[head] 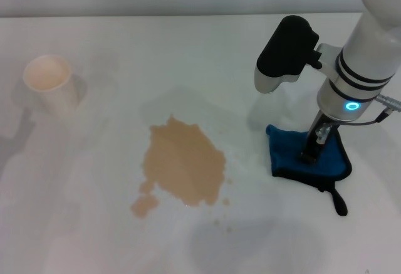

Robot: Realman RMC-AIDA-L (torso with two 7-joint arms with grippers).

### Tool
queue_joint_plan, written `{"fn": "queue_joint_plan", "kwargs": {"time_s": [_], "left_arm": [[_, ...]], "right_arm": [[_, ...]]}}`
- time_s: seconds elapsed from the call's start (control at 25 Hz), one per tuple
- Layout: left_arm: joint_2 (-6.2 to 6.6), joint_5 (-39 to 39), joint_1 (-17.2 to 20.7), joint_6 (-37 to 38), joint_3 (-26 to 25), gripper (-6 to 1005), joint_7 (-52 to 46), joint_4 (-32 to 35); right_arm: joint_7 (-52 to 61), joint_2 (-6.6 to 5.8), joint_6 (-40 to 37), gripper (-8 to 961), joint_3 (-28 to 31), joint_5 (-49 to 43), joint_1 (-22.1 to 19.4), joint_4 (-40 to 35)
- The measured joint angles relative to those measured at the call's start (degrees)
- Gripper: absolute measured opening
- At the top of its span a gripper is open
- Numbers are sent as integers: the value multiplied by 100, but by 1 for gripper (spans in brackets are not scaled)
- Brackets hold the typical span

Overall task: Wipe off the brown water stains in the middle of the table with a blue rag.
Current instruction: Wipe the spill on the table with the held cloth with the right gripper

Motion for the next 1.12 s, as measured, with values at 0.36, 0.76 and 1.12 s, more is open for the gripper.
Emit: {"fn": "queue_joint_plan", "kwargs": {"time_s": [0.36,0.76,1.12], "left_arm": [[0,1,-1,0,9,891,0,0],[3,1,-9,0,20,892,-77,9],[9,9,-12,0,32,892,-196,73]], "right_arm": [[-41,1,320,161,-651,878,5,-193],[-89,1,599,141,-1745,1969,15,-681],[-197,1,891,138,-2577,2775,-42,-1264]]}}
